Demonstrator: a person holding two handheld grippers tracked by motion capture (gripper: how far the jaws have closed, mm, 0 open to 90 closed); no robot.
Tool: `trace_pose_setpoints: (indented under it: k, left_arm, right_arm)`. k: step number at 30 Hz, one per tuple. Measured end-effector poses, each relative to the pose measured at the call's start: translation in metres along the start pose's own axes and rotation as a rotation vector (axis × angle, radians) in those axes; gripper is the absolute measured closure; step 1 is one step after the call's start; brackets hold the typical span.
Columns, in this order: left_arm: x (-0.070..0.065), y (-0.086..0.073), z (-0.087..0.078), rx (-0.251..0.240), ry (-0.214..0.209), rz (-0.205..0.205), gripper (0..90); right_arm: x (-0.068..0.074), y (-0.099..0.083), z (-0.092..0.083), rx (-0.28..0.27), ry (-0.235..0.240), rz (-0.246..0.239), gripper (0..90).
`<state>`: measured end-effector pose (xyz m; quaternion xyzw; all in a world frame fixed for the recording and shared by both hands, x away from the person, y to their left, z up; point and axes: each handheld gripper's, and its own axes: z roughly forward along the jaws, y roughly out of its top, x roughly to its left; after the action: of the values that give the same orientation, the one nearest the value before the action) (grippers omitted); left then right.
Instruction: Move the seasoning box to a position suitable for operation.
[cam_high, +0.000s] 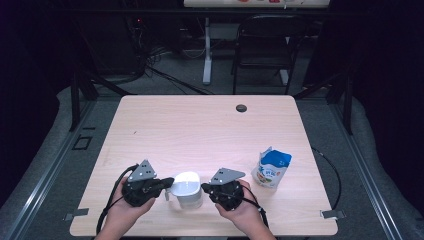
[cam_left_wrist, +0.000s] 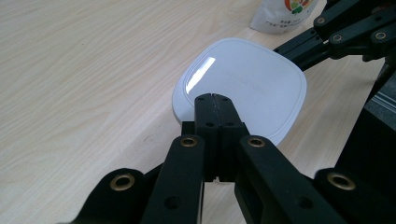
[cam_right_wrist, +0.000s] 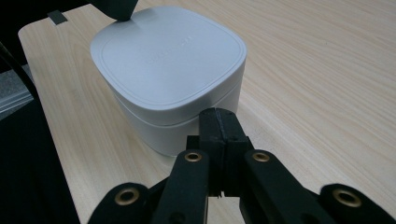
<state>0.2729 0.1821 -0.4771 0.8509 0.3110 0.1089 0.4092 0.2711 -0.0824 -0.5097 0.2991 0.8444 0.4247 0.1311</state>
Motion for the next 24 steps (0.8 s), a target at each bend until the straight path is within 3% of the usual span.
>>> trace_pose_setpoints:
  k: [24]
  left_arm:
    - [0.0006, -0.0009, 0.0001, -0.006, -0.003, -0.009, 90.0]
  right_arm:
    - [0.0005, 0.0009, -0.0007, -0.014, 0.009, 0.006, 90.0]
